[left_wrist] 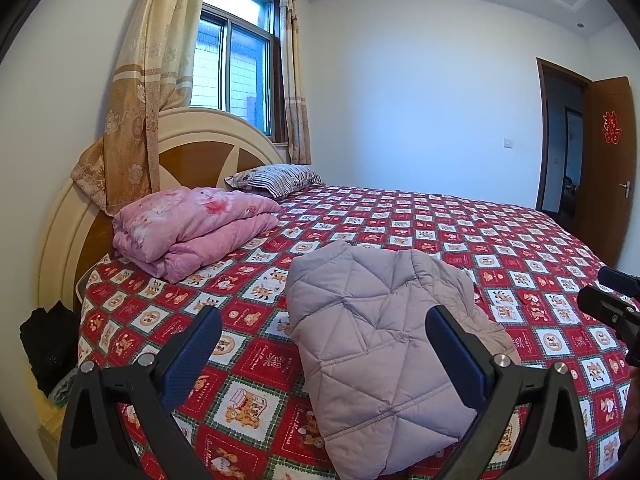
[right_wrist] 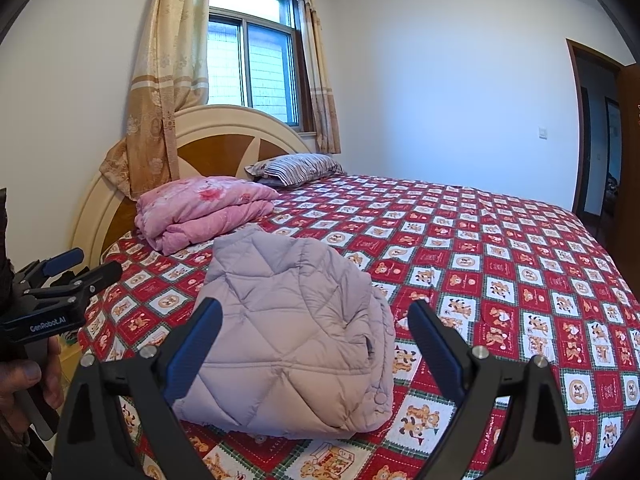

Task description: Fold large clothes

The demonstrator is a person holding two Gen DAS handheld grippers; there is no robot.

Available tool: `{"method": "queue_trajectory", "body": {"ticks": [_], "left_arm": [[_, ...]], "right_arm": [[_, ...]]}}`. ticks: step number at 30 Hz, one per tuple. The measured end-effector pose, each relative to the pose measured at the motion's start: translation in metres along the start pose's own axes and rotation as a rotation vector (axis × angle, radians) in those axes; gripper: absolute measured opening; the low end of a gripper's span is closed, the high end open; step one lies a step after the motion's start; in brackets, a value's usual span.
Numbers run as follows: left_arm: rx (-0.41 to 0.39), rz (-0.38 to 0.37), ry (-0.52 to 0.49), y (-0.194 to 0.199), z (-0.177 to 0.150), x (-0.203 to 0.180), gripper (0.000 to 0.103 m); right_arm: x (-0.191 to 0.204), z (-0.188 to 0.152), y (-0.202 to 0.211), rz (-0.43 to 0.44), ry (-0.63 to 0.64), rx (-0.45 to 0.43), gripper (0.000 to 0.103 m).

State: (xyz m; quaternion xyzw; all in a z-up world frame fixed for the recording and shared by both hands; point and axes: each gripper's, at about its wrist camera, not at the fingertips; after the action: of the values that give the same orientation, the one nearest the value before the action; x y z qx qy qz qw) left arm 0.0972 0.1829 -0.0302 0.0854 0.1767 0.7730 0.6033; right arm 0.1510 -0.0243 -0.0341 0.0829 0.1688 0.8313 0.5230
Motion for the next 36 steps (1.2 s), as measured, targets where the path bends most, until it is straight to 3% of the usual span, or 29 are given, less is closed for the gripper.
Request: {"method": "queue_trajectory", "body": {"ticks": [36], "left_arm": [[-0.002, 0.012, -0.001, -0.0044, 0.0001, 0.0005, 0.102]], "right_arm": [[0.0008, 0.0007, 0.0036, 0.005, 0.012, -0.013, 0.096]]}}
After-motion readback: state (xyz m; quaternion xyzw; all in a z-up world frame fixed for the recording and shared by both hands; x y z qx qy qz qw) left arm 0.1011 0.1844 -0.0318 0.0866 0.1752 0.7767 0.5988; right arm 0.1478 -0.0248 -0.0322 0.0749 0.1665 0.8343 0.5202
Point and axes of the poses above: each gripper's, at about its wrist camera, not at the fingertips, and y roughly against the way its jaws point, x to its left, z to its top, and after that the axes turned 5 degrees about y, right-handed
